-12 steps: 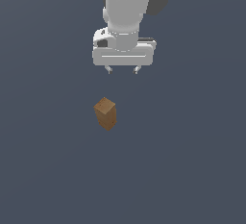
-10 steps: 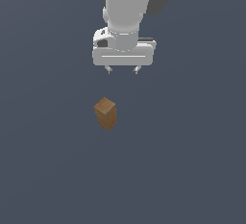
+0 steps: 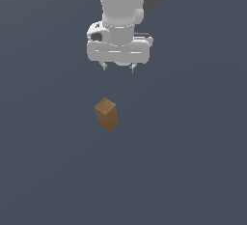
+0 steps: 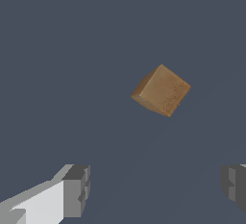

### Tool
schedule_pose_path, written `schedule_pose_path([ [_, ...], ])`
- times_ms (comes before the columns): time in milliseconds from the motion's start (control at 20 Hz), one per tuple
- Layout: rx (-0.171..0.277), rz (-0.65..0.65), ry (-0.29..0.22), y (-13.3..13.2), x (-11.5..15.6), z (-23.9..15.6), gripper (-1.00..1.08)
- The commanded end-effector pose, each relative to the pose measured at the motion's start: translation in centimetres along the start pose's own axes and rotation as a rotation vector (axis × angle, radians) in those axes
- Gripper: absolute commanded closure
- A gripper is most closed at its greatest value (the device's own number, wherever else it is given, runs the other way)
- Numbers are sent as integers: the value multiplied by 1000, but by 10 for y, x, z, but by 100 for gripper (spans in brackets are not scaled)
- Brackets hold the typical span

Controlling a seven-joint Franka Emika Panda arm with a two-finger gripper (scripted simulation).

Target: Pick up the object and move it to a goal position.

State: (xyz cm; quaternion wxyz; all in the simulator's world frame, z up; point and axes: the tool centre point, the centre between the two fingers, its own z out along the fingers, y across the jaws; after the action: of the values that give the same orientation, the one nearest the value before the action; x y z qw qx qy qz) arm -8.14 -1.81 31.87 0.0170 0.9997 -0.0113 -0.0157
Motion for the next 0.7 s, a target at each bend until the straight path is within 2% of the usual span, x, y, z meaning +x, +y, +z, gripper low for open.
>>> schedule_pose_path([
  [0,-1,0,0,0,0,0,-92],
  [350,6,54,2,4,7,10,-92],
  [650,18,169,6,14,22,33,-92],
])
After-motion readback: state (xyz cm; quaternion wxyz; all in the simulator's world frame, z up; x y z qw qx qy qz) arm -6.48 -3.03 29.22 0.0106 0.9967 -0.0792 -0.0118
